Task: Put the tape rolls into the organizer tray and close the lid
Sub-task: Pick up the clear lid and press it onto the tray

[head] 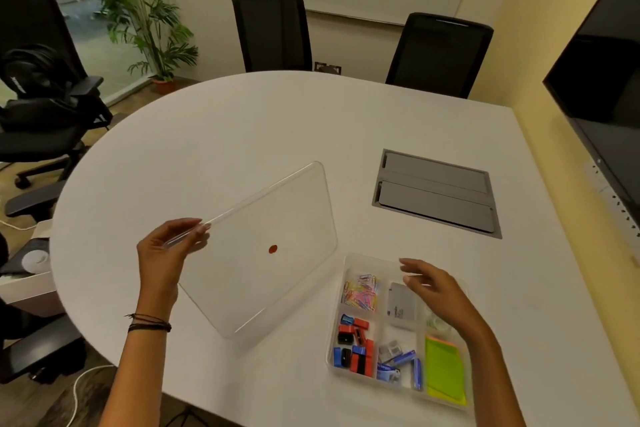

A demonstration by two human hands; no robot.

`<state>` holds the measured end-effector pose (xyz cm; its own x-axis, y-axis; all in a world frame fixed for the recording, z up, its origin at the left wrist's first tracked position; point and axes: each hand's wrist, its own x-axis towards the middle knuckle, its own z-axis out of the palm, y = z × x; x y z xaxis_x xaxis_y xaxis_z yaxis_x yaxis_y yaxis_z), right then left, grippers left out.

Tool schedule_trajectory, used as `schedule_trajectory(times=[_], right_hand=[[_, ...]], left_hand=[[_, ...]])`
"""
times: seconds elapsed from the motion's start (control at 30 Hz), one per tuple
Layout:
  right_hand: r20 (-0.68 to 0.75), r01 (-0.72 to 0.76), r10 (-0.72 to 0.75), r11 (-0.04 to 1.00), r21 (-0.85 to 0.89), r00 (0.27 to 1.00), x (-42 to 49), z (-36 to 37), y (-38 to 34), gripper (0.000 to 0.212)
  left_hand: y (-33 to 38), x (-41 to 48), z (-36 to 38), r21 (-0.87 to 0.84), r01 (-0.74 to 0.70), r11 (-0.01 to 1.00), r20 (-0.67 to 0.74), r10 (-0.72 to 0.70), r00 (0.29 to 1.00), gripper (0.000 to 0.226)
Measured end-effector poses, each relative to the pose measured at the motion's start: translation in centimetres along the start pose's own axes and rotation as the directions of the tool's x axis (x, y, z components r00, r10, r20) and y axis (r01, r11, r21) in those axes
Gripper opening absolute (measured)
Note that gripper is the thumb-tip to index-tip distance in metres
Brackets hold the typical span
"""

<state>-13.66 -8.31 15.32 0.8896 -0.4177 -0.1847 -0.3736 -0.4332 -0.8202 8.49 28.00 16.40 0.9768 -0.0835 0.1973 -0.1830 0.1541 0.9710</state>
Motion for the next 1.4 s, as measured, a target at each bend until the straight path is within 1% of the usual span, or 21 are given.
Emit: schedule_trajectory(times=[0.17,0.23,0.3,0.4,0.5,0.57,0.63,0.67,0.8,0.9,0.97,1.03,1.17,1.27,1.4], right_hand=[[-0.098,0.018,-0.006,0.993,0.116,0.995,-1.8,-2.5,1.1,0.032],[-0.147,0.019,0.005,0.987,0.158,0.989,-2.4,-3.0,1.5,0.038],[-0.197,0.026,0.012,0.981,0.191,0.980,-2.8,-3.3,2.0,0.049],[-0.205,0.036,0.016,0.968,0.250,0.979,-3.3,-3.9,3.2,0.056],[-0.188,0.020,0.052,0.932,0.362,0.981,-3.6,-4.1,4.7,0.045],[-0.273,0.042,0.081,0.907,0.418,0.959,-3.8,-3.9,5.9,0.032],[-0.406,0.085,0.130,0.878,0.471,0.905,-3.9,-3.7,7.1,0.023],[-0.448,0.100,0.155,0.864,0.494,0.880,-4.0,-3.7,7.8,0.021],[-0.499,0.089,0.240,0.831,0.549,0.833,-4.2,-3.4,9.5,0.016],[-0.540,0.091,0.292,0.814,0.573,0.789,-3.9,-3.0,10.3,0.021],[-0.578,0.092,0.342,0.801,0.592,0.741,-3.5,-2.8,10.6,0.022],[-0.602,0.059,0.400,0.799,0.599,0.691,-3.1,-2.8,11.3,0.020],[-0.595,-0.029,0.495,0.783,0.621,0.634,-2.4,-2.9,13.6,0.008],[-0.587,-0.071,0.524,0.780,0.621,0.617,-1.8,-2.8,14.8,0.007],[-0.587,-0.138,0.562,0.780,0.610,0.582,-0.5,-2.1,16.1,0.009]], left_hand=[[2.2,-0.6,3.8,-0.040,-0.006,0.999,0.129,0.011,0.992,0.012],[2.5,-1.0,5.6,-0.036,0.004,0.999,0.205,0.003,0.979,0.011],[2.6,-1.4,7.5,-0.024,0.020,1.000,0.282,-0.012,0.959,0.010],[2.2,-2.2,10.2,0.015,0.040,0.999,0.399,-0.042,0.916,0.011],[1.3,-3.0,12.6,0.044,0.051,0.998,0.487,-0.066,0.871,0.015],[0.4,-3.4,14.1,0.050,0.081,0.995,0.514,-0.095,0.852,0.016],[-0.5,-3.8,15.7,0.055,0.121,0.991,0.538,-0.132,0.833,0.017],[-1.0,-3.9,16.4,0.063,0.139,0.988,0.549,-0.150,0.822,0.017],[-2.8,-4.2,18.7,0.110,0.170,0.979,0.595,-0.202,0.778,0.020],[-4.3,-4.5,20.0,0.133,0.192,0.972,0.615,-0.233,0.753,0.020],[-5.4,-4.7,20.8,0.150,0.203,0.968,0.629,-0.252,0.736,0.018],[-6.7,-4.9,21.2,0.166,0.217,0.962,0.623,-0.273,0.733,0.017],[-10.1,-5.3,20.9,0.181,0.277,0.944,0.495,-0.331,0.803,0.021],[-12.4,-5.9,21.1,0.212,0.316,0.925,0.428,-0.378,0.821,0.022],[-14.5,-6.3,21.7,0.305,0.278,0.911,0.381,-0.384,0.841,0.027]])
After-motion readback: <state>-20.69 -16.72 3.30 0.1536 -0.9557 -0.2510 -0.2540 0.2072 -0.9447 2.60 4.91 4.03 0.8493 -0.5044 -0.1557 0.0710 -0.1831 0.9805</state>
